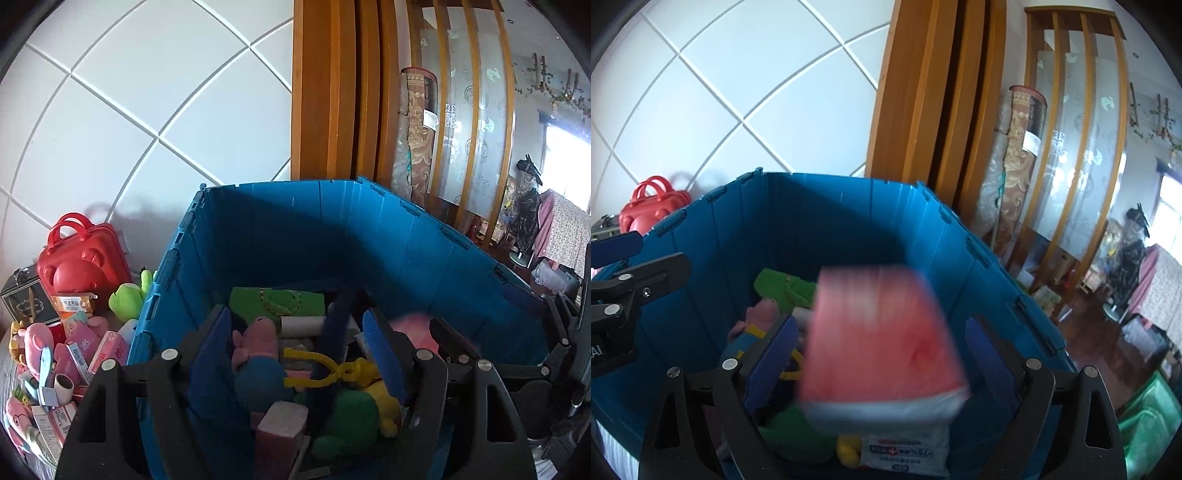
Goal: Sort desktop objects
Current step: 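Carry both items to the blue crate and open both grippers inside, then move both tools back over the pile on the bed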
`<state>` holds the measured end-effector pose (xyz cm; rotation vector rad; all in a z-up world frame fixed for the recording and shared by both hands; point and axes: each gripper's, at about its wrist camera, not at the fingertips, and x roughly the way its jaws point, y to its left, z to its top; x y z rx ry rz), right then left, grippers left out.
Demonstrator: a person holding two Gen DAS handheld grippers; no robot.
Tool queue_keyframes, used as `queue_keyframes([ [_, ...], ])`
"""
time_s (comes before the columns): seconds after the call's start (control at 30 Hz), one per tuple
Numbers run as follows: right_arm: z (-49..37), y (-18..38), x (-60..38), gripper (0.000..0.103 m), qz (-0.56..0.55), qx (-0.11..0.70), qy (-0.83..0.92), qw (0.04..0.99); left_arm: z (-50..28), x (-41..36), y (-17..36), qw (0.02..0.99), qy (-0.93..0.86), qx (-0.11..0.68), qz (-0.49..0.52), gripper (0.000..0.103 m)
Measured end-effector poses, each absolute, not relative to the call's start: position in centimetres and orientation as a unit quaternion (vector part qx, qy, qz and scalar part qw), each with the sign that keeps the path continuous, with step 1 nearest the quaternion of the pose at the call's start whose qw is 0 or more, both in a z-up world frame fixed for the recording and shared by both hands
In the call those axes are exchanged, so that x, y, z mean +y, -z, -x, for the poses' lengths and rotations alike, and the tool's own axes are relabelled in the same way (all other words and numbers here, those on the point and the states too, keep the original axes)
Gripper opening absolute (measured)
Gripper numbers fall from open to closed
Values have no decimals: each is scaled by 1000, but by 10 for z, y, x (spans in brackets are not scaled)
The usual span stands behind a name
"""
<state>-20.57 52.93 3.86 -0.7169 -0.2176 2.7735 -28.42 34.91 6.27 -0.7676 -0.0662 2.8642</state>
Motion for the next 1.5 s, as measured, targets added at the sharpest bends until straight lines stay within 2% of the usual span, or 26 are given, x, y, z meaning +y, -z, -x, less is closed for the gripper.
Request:
queue_keyframes([
  [0.37, 205, -40, 531, 98, 232, -67, -961, 136, 282, 351, -63, 75, -964, -12, 254, 73],
  [0.47, 202, -40, 528, 103, 224, -69, -962, 142, 276, 351, -63, 75, -965, -7, 249, 73],
  [0.6, 201, -36, 525, 103, 232, -79, -960, 138, 268, 345, -58, 76, -961, -10, 264, 73],
  [0.87, 199, -33, 520, 103, 258, -58, -955, 134, 232, 311, -70, 51, -970, -23, 237, 73],
  [0.97, 194, -39, 510, 103, 248, -52, -959, 126, 218, 288, -73, 24, -974, -29, 225, 77],
  [1.03, 188, -47, 496, 103, 233, -50, -965, 109, 209, 270, -73, 5, -975, -38, 221, 82],
  [1.27, 175, -65, 419, 103, 181, -59, -982, 2, 167, 182, -59, -87, -970, -73, 213, 82],
  [1.5, 176, -61, 323, 103, 168, -91, -976, -103, 127, 93, -26, -178, -951, -98, 233, 82],
])
